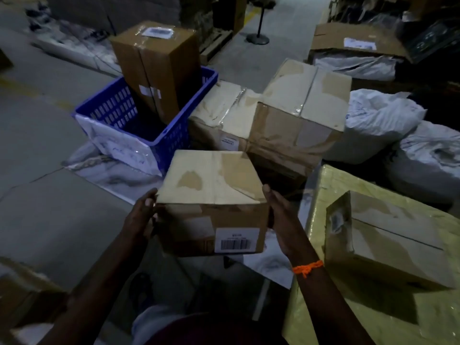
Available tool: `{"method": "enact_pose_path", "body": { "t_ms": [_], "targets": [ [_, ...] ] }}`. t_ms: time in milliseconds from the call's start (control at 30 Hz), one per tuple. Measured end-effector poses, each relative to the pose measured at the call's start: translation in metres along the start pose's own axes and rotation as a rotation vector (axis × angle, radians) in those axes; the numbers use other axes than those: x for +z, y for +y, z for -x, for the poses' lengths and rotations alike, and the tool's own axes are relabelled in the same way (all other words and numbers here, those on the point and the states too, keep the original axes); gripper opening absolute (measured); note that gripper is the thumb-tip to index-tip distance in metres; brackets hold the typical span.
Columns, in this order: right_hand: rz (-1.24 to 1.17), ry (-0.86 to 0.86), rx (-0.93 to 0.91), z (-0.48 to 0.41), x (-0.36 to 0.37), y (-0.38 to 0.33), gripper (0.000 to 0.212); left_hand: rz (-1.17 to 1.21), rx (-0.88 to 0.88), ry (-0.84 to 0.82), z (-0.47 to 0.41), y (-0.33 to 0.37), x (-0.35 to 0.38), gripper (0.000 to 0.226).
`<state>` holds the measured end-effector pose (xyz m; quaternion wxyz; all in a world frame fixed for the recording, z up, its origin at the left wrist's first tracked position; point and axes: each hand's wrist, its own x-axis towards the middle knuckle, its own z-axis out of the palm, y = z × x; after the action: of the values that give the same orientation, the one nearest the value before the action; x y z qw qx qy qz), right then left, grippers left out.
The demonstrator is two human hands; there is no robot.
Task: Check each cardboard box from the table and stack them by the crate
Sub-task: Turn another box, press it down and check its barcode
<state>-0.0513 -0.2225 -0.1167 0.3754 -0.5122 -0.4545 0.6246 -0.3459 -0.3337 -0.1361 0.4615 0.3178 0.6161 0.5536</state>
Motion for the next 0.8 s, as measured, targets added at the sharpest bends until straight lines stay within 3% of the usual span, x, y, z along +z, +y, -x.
{"method": "enact_pose_path", "body": {
  "t_ms": [167,267,367,533,667,800],
  "targets": [
    [0.012,0.008,0.056,0.009,-0.007,0.031,0.036,-0.012,-0.112,-0.007,0.016,-0.024,0.012,0.037],
    [0.052,0.059,0.087,0.016,-0.007,0.051,0.037,-0.111,-0.088,-0.014,0.021,-0.043,0.014,0.035],
    [0.085,0.102,0.113,0.021,-0.006,0.069,0.033,-0.047,-0.188,0.006,0.020,-0.062,0.014,0.033],
    [0.117,0.122,0.095,0.014,-0.010,0.083,0.034,-0.105,-0.196,0.035,0.008,-0.069,0.008,0.026],
    [0.149,0.136,0.051,-0.008,-0.011,0.081,0.032,-0.269,-0.154,-0.019,-0.011,-0.060,0.002,0.056],
    [0.213,0.159,0.016,-0.041,-0.004,0.068,0.026,-0.336,-0.116,0.043,-0.044,-0.048,0.011,0.053]
  ]
}}
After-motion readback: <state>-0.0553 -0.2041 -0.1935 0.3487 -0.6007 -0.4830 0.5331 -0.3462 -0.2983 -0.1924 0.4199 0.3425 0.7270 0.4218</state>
